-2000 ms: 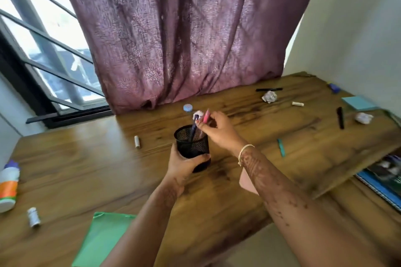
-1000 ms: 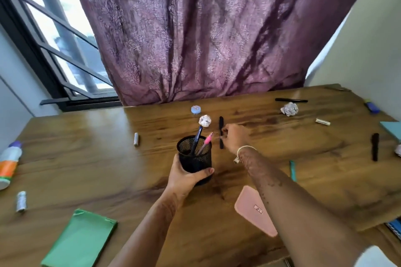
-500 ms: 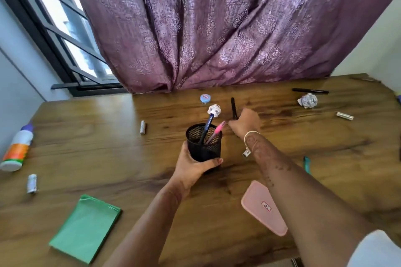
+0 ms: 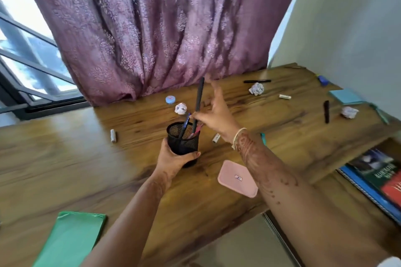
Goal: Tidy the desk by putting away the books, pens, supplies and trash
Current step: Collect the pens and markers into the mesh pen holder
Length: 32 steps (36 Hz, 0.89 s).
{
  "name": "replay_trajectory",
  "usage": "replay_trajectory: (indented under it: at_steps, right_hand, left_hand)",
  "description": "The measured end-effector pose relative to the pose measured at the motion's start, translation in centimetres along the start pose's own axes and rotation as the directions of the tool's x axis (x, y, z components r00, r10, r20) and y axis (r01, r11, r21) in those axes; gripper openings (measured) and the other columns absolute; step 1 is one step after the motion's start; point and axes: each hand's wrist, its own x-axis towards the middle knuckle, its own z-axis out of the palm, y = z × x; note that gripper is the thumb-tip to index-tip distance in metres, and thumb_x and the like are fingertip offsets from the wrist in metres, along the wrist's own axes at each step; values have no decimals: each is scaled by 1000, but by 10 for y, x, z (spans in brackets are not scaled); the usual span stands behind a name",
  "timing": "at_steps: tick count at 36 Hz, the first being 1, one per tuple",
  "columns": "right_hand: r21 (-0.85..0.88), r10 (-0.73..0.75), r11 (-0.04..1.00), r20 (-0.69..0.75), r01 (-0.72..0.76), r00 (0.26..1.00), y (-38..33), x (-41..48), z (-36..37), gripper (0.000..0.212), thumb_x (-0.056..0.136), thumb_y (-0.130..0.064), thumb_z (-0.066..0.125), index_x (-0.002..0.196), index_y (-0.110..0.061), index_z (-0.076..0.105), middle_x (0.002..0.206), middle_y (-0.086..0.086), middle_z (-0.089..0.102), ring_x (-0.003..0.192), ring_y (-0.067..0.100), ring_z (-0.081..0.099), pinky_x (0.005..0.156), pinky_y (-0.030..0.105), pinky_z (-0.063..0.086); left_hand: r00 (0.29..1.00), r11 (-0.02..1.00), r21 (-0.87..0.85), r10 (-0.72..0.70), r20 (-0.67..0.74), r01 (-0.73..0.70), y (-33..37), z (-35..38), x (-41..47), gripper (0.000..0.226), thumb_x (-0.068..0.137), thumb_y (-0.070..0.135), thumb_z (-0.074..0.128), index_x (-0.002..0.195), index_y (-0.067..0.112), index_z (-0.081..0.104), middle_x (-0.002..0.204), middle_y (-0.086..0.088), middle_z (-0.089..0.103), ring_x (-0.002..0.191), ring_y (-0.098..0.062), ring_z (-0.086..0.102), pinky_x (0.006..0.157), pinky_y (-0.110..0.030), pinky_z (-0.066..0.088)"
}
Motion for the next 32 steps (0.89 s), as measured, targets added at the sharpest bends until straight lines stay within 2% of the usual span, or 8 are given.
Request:
replay_trajectory:
  at_steps: [6,10,15,18,21,24,27,32]
  right_hand:
    - [-45,-13,999,34,15,999,-5,-30,-1,106,76,15,66,145,-47,14,95,1,47,66,11,63,54,30,57]
    - [-219,-81,973,-56,67,995,-5,-44,0,71,80,5,69,128,-34,34,81,2,48,62,5,53,54,23,54]
    - [-321,-137,944,-192,70,972,-1,-61,-4,38,80,-6,73,107,-21,50,91,13,60,68,17,60,63,38,59]
    - [-343,-152,938,-280,49,948,2,-73,-6,29,77,-10,77,91,-21,55,84,5,63,71,21,63,59,41,59]
    - [-424,-182,905,-312,34,933,3,-83,-11,20,76,-17,78,82,-19,59,75,-5,61,70,16,63,64,40,58]
    - [-377,-121,926,-320,-9,940,2,-90,-19,25,86,-40,69,87,-15,64,77,-1,64,64,18,67,55,38,53]
    - [-404,-133,913,-430,-59,893,3,-91,-33,38,96,-50,48,88,-20,70,72,-8,64,65,5,60,61,29,48]
    - [-204,13,958,-668,-200,744,27,-84,-76,28,96,-31,49,87,-15,70,77,7,69,72,28,64,72,44,54]
  left_hand:
    - [996,1000,-6,0,86,1,4,3,-19,84,55,4,92,122,21,46,119,5,61,111,-13,58,96,-33,49]
    - [991,1000,3,17,134,-18,6,5,-32,84,55,1,91,124,20,46,117,6,60,111,-12,58,93,-30,48]
    - [983,999,-1,34,178,-35,9,9,-46,80,58,-1,89,122,19,46,113,6,60,104,-10,58,84,-25,48]
    - [976,999,-11,44,214,-43,8,13,-53,78,60,-4,87,122,17,45,112,6,61,96,-4,59,73,-18,49]
    - [972,999,-8,46,232,-45,4,18,-57,79,59,-3,88,124,16,46,118,0,62,104,-11,61,83,-28,52]
    - [970,999,1,38,242,-40,3,22,-60,82,58,-2,89,126,15,45,122,-3,61,112,-18,60,97,-40,51]
    - [969,999,4,39,245,-42,5,29,-60,80,59,-2,89,123,17,44,118,1,60,109,-17,59,96,-39,51]
    - [969,998,39,46,242,-57,8,47,-56,99,41,18,93,128,9,46,121,-5,62,108,-17,62,92,-37,53]
